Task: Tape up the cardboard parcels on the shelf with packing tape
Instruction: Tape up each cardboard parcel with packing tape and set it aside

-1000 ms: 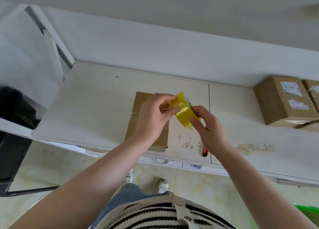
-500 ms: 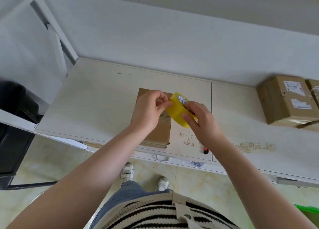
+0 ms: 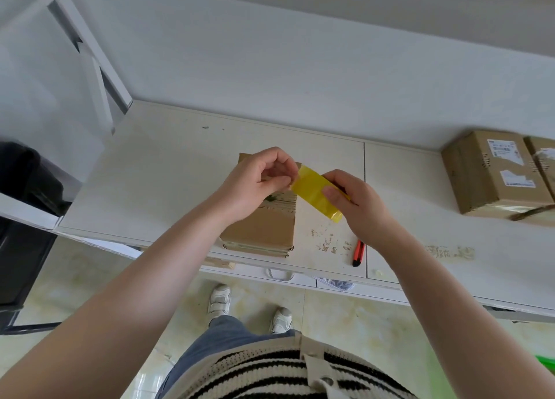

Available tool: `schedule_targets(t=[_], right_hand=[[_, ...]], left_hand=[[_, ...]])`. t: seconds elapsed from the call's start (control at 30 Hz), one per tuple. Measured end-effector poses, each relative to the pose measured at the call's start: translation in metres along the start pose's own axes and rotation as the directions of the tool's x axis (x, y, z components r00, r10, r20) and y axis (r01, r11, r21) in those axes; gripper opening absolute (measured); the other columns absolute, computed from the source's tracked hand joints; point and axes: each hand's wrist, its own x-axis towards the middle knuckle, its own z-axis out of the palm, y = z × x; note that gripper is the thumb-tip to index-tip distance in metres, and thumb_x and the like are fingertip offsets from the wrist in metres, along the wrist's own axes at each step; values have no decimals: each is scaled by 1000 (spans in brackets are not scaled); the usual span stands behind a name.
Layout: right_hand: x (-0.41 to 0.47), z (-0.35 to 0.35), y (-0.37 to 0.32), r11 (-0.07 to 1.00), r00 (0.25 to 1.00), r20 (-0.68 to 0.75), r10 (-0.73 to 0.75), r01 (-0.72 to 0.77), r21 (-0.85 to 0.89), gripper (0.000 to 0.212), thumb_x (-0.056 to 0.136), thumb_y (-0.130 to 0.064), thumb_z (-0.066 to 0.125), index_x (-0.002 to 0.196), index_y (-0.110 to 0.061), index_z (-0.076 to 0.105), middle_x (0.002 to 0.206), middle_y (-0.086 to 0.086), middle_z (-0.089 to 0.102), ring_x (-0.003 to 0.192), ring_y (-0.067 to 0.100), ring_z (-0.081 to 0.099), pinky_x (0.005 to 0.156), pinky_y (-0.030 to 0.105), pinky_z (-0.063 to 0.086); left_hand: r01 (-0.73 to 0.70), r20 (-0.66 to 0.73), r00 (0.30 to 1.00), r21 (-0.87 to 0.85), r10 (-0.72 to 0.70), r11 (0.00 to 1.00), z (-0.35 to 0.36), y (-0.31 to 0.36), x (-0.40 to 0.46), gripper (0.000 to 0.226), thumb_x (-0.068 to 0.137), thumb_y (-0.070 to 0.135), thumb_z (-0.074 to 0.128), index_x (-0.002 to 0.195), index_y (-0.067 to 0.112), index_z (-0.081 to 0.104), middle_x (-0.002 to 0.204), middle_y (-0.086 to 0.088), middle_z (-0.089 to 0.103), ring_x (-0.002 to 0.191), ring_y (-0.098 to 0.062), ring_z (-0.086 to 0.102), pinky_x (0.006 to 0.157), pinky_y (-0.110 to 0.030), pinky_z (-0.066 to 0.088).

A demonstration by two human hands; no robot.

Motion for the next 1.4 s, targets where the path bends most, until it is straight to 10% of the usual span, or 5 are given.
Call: schedule_targets(t=[0.47,1.0,1.17,1.4], right_hand=[[-1,-2,-12,993,995,-12,100,-99,69,18,103,-20,46,106,-11,62,89,10,63,80,23,55,74,39,45],[1,-2,-10,990,990,-29,138,-138,4,20,104,-22,44,106,-15,62,89,13,62,79,26,54,73,40,46],[1,-2,-7,980,998,-44,50,-58,-192,18,103,-20,43,108,-15,59,84,-12,51,81,11,47,68,16,34],[2,4,2,911,994,-38,-102,78,-404,26,101,-20,49,118,-3,60,110,10,62,100,28,51,81,25,28]], left_hand=[[-208,-146,954,305,261,929,14,12,-4,20,82,-1,73,86,16,63,83,11,67,82,-6,65,75,-24,54],[-144,129,986,306,109,941,20,10,1,15,102,1,39,103,15,37,84,8,40,69,4,39,65,-10,35],[-36,90,996,214,17,976,21,6,-2,11,103,5,38,101,16,37,83,2,41,68,-5,36,63,-15,35],[294,12,955,91,-296,952,21,2,0,28,106,10,36,118,24,57,117,5,60,106,-20,57,99,-34,48]])
